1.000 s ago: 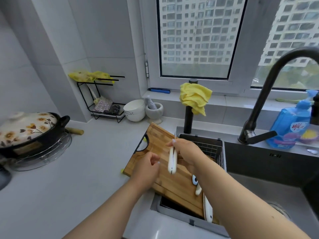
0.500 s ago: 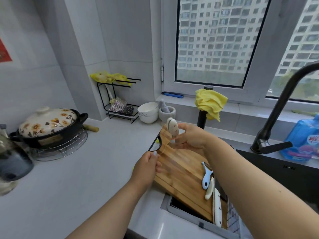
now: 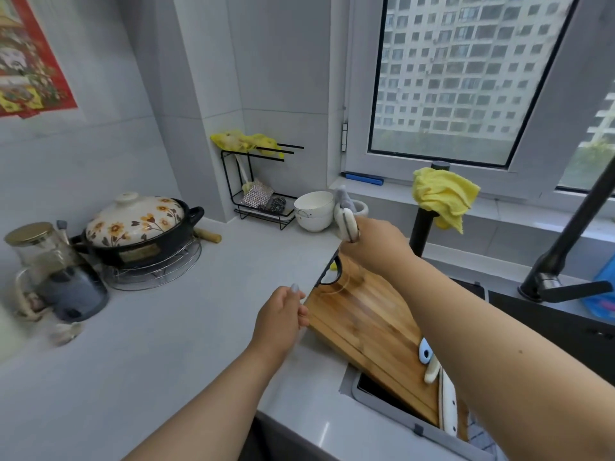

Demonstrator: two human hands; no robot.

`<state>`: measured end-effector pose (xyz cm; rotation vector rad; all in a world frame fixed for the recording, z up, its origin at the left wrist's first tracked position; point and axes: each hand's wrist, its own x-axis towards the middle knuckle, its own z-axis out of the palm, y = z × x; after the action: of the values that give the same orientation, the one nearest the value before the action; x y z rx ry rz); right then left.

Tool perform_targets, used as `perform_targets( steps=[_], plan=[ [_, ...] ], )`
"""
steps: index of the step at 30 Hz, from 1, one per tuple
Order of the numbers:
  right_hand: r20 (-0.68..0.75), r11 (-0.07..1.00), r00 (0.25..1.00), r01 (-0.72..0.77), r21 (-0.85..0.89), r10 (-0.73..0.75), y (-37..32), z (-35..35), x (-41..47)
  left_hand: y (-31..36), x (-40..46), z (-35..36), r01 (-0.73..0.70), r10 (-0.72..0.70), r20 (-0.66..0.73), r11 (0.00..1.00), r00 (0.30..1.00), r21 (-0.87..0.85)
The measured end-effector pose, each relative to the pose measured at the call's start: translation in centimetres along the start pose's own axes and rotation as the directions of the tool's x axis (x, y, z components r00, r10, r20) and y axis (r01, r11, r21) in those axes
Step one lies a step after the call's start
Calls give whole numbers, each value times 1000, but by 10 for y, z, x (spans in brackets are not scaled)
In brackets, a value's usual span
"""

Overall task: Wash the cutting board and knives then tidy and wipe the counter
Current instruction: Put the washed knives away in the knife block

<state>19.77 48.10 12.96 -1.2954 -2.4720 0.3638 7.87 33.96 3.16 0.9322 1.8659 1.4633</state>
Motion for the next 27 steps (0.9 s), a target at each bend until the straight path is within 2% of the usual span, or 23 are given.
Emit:
perform_targets(
  steps=[3, 6, 11, 13, 16, 18, 20, 27],
  plan=[
    [-38, 998, 998, -60, -16, 59, -6, 2, 5, -6, 1, -12, 7, -7, -10, 1000, 1000, 23],
    [-30, 999, 999, -26, -39, 25, -21, 0, 7, -10, 4, -22, 17, -16, -10, 1000, 1000, 15],
    [-214, 996, 973, 86, -4, -85, -77, -15, 10, -13, 5, -49, -2, 4, -69, 999, 998, 38],
    [-240, 987, 964, 140, 78, -117, -104, -21, 11, -15, 5, -64, -7, 10, -106, 999, 994, 34],
    [-211, 929, 969, 192, 318, -128, -146, -23, 13, -17, 3, -94, -17, 25, -184, 999, 983, 45],
    [-176, 845, 976, 198, 496, -126, -175, -16, 15, -20, -1, -120, -18, 38, -264, 997, 964, 78],
    [-147, 780, 982, 186, 597, -122, -206, -4, 15, -25, -5, -150, -14, 48, -352, 995, 935, 98],
    [-152, 721, 950, 306, 621, -272, -328, 43, 11, -43, -23, -279, 43, 80, -602, 981, 795, 187]
  ],
)
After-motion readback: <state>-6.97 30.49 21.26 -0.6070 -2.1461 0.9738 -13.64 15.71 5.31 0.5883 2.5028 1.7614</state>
